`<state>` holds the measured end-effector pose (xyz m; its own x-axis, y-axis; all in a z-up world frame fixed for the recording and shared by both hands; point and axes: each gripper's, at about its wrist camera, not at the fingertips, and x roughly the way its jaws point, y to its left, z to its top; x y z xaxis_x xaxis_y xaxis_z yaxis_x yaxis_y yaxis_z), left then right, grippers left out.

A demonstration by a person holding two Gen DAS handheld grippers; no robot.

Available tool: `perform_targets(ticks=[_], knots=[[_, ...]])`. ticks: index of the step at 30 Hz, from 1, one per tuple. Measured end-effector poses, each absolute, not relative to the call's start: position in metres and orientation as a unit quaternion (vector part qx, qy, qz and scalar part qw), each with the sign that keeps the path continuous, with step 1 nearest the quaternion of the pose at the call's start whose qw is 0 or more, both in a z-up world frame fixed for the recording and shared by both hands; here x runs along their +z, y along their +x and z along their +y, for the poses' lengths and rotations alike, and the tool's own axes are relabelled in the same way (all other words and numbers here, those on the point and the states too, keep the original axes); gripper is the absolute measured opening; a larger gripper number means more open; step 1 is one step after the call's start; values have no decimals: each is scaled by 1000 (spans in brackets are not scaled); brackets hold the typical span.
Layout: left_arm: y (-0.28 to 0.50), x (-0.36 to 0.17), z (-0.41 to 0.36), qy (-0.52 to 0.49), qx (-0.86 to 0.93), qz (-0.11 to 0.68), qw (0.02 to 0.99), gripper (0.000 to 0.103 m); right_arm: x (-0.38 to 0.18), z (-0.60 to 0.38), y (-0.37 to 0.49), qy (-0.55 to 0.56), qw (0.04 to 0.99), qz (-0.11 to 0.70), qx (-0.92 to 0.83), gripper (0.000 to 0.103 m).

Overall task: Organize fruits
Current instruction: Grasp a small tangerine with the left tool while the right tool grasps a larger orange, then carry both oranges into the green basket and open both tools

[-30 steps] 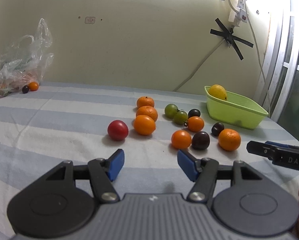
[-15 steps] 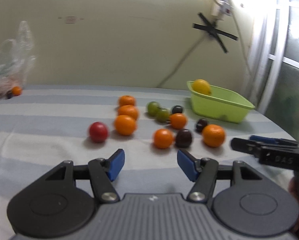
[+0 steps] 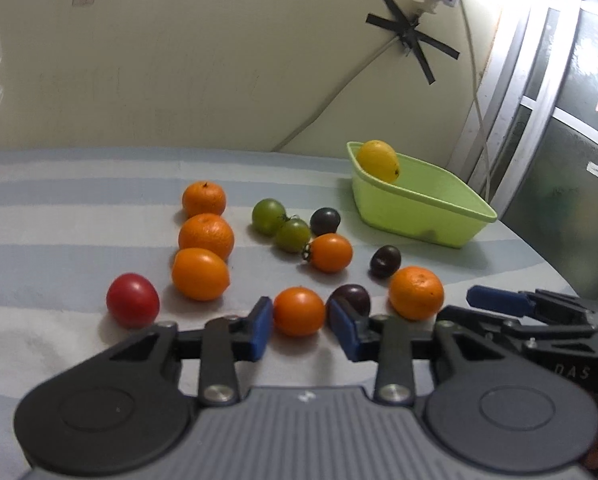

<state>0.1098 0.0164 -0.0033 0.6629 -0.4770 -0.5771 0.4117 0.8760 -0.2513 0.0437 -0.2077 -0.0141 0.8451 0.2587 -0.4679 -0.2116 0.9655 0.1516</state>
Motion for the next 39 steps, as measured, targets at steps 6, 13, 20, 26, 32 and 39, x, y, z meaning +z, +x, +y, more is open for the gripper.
perform_targets(ticks=[6,13,20,26,32,39], knots=[[117,-8,18,-64,-242,335,909,31,-16,-198,66,30,950,273,147,59],[101,-6,22,-84,-248,332,906,30,-17,-189,66,1,948,274,159,42],[57,-7,2,-68,-303,336,889,30,-19,-205,27,6,944,274,185,42],[38,-10,-29,-35,-325,324,888,30,-25,-226,-13,30,945,264,190,42],[37,-11,-35,-32,-312,316,895,30,-26,-227,-9,43,949,260,171,43],[35,-11,-35,-34,-306,314,898,31,-27,-227,-15,36,953,253,162,44]])
